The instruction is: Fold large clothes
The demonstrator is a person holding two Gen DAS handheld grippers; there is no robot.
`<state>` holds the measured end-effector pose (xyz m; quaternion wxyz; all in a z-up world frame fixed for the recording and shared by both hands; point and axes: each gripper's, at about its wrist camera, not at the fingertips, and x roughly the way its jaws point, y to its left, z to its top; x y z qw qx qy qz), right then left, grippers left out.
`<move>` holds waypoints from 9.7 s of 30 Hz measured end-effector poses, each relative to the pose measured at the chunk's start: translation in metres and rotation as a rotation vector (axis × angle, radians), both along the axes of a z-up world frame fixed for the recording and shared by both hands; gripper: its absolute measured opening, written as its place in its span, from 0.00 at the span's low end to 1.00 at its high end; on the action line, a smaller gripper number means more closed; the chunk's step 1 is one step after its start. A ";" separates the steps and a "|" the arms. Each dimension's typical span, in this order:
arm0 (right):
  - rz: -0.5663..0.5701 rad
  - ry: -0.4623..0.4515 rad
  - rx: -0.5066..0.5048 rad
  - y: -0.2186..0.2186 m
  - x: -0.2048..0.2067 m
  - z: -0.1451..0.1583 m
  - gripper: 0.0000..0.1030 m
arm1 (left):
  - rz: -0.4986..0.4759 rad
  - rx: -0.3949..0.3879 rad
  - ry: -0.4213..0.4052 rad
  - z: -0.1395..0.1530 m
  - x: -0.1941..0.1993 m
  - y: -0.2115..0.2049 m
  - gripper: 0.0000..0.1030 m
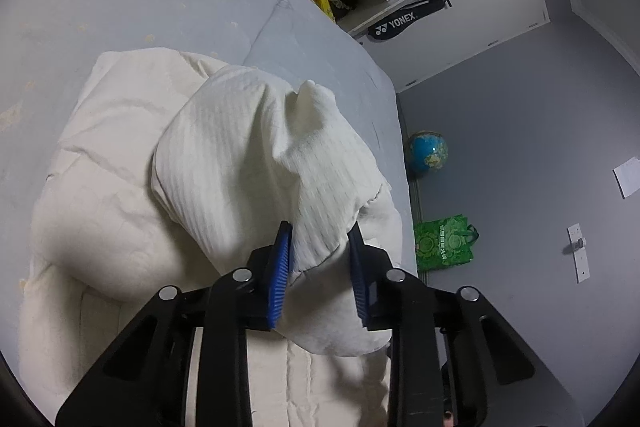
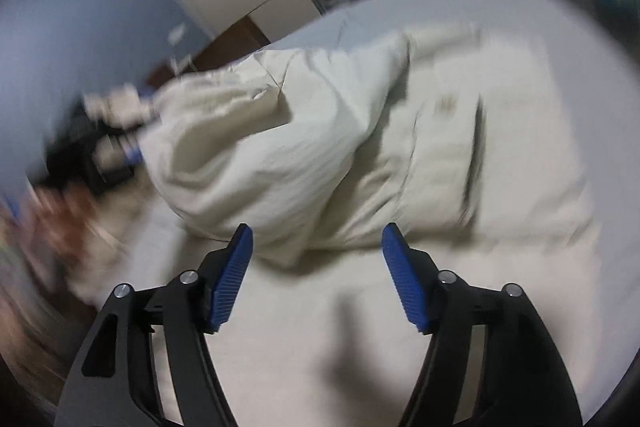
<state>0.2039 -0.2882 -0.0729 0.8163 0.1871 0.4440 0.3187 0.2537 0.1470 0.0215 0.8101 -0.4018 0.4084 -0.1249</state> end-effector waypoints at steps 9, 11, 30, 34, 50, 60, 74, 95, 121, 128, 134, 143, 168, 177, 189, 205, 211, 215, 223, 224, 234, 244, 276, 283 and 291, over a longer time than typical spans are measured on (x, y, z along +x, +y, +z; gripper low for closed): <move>-0.200 0.471 0.397 0.012 0.025 -0.039 0.70 | -0.010 -0.006 -0.016 -0.018 -0.021 -0.001 0.19; -0.231 0.551 0.434 0.022 0.029 -0.050 0.70 | -0.011 -0.017 -0.020 -0.022 -0.024 0.000 0.18; -0.094 0.212 0.713 0.046 0.078 0.020 0.09 | -0.014 -0.140 -0.106 -0.006 -0.021 0.003 0.17; -0.094 0.282 0.673 0.026 0.077 -0.028 0.09 | -0.066 -0.064 -0.007 -0.045 -0.021 -0.022 0.17; -0.167 0.399 0.523 -0.006 0.051 -0.082 0.24 | -0.110 0.023 0.090 -0.100 -0.022 -0.041 0.23; -0.086 0.168 0.333 0.018 0.044 0.010 0.46 | -0.102 0.112 0.032 -0.076 -0.034 -0.030 0.54; 0.022 0.076 0.015 0.083 0.034 0.005 0.09 | -0.131 0.133 0.014 -0.058 -0.011 -0.030 0.10; 0.055 -0.043 -0.293 0.116 0.003 -0.062 0.08 | -0.055 0.121 0.108 -0.134 -0.033 -0.021 0.17; -0.043 0.001 -0.153 -0.026 -0.080 0.023 0.71 | -0.023 0.306 0.110 -0.056 -0.159 0.079 0.80; -0.137 0.042 -0.155 -0.072 -0.093 0.016 0.72 | 0.059 0.300 0.161 -0.057 -0.200 0.114 0.83; -0.227 0.094 -0.166 -0.113 -0.106 0.004 0.72 | 0.062 0.264 0.244 -0.069 -0.215 0.123 0.86; -0.317 0.195 -0.158 -0.158 -0.117 -0.023 0.72 | -0.003 0.168 0.410 -0.108 -0.209 0.121 0.86; -0.185 0.386 0.157 -0.172 -0.129 -0.070 0.29 | -0.212 -0.022 0.470 -0.134 -0.201 0.106 0.48; -0.111 0.326 0.188 -0.167 -0.132 -0.061 0.14 | -0.333 0.045 0.365 -0.104 -0.202 0.076 0.21; -0.060 0.330 0.123 -0.165 -0.138 -0.061 0.13 | -0.403 0.116 0.334 -0.097 -0.217 0.058 0.18; -0.002 0.144 0.430 -0.144 -0.097 0.023 0.07 | -0.348 0.052 -0.042 0.002 -0.187 0.067 0.10; -0.040 0.114 0.542 -0.136 -0.054 0.054 0.07 | -0.272 -0.017 -0.114 0.029 -0.157 0.083 0.10; -0.109 0.122 0.627 -0.139 -0.022 0.062 0.07 | -0.207 -0.087 -0.142 0.036 -0.136 0.101 0.10; -0.235 0.163 0.685 -0.137 0.041 0.058 0.07 | -0.130 -0.131 -0.140 0.046 -0.074 0.119 0.10; -0.251 0.175 0.689 -0.136 0.052 0.055 0.07 | -0.123 -0.132 -0.133 0.045 -0.063 0.121 0.10; -0.371 0.317 0.657 -0.118 0.143 0.019 0.07 | -0.051 -0.131 -0.021 0.018 0.024 0.141 0.10; -0.484 0.495 0.599 -0.102 0.211 -0.045 0.14 | 0.041 -0.103 0.144 -0.041 0.098 0.152 0.15; -0.024 -0.163 -0.344 0.082 0.126 0.082 0.70 | -0.123 0.590 -0.042 0.013 0.065 -0.044 0.93; -0.034 -0.164 -0.431 0.097 0.140 0.037 0.71 | -0.102 0.675 0.021 -0.029 0.082 -0.051 0.94; -0.022 -0.146 -0.548 0.116 0.165 -0.002 0.81 | -0.159 0.751 0.107 -0.066 0.101 -0.049 0.94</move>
